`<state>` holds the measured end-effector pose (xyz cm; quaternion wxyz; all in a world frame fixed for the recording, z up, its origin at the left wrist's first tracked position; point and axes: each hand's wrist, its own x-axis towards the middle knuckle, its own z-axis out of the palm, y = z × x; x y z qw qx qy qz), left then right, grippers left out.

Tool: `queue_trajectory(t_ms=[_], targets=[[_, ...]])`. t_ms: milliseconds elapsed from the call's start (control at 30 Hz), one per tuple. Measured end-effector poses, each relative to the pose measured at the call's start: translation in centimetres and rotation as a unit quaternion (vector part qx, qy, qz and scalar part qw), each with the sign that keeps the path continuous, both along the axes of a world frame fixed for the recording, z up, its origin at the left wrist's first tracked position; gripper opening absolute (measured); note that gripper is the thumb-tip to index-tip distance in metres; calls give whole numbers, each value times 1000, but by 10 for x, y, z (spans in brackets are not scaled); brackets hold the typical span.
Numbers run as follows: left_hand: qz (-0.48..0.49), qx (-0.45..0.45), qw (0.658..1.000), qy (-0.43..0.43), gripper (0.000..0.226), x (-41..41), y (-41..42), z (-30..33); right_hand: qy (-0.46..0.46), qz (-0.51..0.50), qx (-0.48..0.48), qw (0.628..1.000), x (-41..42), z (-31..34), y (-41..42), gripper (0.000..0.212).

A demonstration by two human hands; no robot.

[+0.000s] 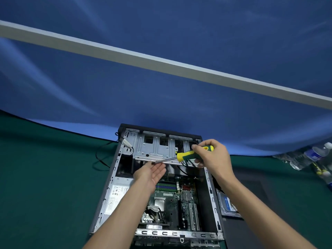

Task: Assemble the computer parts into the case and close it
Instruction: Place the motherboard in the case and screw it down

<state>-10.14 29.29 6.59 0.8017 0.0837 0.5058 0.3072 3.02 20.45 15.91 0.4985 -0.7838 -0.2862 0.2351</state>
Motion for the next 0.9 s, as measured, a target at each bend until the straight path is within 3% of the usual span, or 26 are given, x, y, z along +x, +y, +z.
queue_trajectory(t_ms=[233, 300, 400, 500, 600, 633, 667, 733, 767, 800, 833, 900], targets=[[-3, -40, 999, -34, 25, 5, -4, -6, -81, 27, -38, 996, -5, -12, -6, 19], [-32, -32, 998, -51, 23, 3, -5, -4, -77, 7, -22, 997, -1, -13, -5, 17], [-121, 3, 991, -52, 37, -5, -3, -2, -55, -35, 3, 998, 9, -11, -2, 17], [-227, 66, 972, -8, 42, -14, 2, 2, -48, -46, 6, 998, 19, -9, 0, 17], [-272, 174, 938, 126, 36, -23, 8, 0, -69, -33, -9, 997, 24, -12, 0, 15], [-276, 232, 913, 191, 36, -26, 10, -4, -80, -25, -18, 996, 24, -14, 0, 15], [-291, 313, 857, 288, 36, -30, 12, -10, -89, -17, -29, 995, 23, -17, 0, 14], [-325, 492, 637, 496, 32, -37, 14, -25, -98, -4, -46, 994, 19, -23, 1, 13], [-326, 545, 549, 544, 27, -41, 14, -34, -100, 4, -56, 993, 17, -28, 3, 13], [-337, 569, 498, 561, 20, -45, 14, -43, -105, 13, -68, 992, 13, -32, 5, 14], [-362, 574, 468, 566, 16, -48, 14, -52, -113, 24, -80, 990, 10, -36, 8, 14], [-394, 567, 458, 560, 19, -53, 16, -67, -128, 53, -96, 986, 1, -44, 11, 16]])
